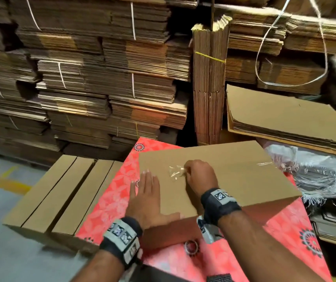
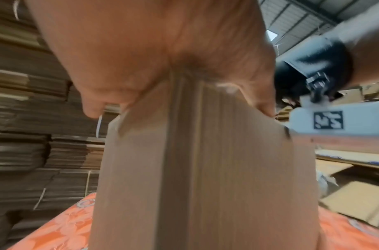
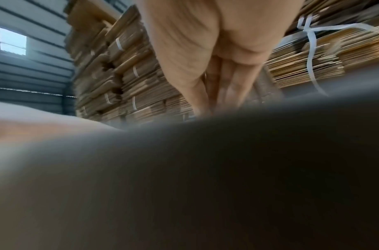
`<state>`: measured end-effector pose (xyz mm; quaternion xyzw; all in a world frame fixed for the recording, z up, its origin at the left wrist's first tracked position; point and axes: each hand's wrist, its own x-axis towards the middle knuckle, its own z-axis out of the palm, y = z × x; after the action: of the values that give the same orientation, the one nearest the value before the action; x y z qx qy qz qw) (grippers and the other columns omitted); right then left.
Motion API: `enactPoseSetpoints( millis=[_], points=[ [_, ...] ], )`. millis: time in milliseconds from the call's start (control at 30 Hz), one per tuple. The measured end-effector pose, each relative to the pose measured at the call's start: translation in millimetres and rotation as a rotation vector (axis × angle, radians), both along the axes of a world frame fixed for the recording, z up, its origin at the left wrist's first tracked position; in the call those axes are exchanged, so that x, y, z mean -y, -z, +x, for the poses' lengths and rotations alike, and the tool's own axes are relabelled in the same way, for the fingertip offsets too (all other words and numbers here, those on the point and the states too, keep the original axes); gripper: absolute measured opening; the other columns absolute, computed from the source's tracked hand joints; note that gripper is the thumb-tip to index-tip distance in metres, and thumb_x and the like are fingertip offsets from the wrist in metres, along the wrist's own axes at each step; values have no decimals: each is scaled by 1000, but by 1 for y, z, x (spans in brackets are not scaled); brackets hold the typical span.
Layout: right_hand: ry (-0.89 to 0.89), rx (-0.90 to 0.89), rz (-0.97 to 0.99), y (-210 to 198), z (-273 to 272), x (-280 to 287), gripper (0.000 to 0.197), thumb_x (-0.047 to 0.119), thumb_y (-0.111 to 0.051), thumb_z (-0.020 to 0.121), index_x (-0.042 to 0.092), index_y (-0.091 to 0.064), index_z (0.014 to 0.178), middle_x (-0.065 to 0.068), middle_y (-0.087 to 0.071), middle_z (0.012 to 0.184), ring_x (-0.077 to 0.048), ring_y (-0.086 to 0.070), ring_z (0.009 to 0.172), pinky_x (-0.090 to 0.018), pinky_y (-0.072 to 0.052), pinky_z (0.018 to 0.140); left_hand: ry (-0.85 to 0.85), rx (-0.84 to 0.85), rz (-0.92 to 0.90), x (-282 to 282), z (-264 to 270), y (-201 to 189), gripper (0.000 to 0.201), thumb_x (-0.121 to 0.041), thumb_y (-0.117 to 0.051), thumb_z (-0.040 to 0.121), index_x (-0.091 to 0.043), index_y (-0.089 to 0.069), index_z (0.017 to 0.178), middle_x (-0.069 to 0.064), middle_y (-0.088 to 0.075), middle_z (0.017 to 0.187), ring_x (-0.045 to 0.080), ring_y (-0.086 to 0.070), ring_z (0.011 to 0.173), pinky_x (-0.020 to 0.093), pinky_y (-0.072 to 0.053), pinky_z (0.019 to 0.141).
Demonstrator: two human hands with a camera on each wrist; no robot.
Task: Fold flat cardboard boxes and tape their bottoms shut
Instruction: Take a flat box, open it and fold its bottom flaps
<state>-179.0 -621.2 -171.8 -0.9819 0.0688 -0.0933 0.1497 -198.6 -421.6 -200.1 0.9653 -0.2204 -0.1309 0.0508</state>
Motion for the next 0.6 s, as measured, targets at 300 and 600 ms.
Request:
enactPoseSetpoints(
  millis=[300,600],
  points=[
    [-81,-27,-109,9,-8,-71,52,53,-35,90,15,-60,113,-13,-70,98,-35,-64,91,-39,-49,69,67,77,-75,-36,32,11,151,-109,-26,55,-7,14,159,9,24,166,21,22,154,55,9,124],
    [148,-45,128,0,17,-45,11,31,-62,98,26,-71,99,-2,-65,101,-24,-60,93,-30,-41,72,242,79,-39,-73,85,6,153,-111,-26,52,-10,15,160,2,24,167,17,21,154,54,7,124]
  ],
)
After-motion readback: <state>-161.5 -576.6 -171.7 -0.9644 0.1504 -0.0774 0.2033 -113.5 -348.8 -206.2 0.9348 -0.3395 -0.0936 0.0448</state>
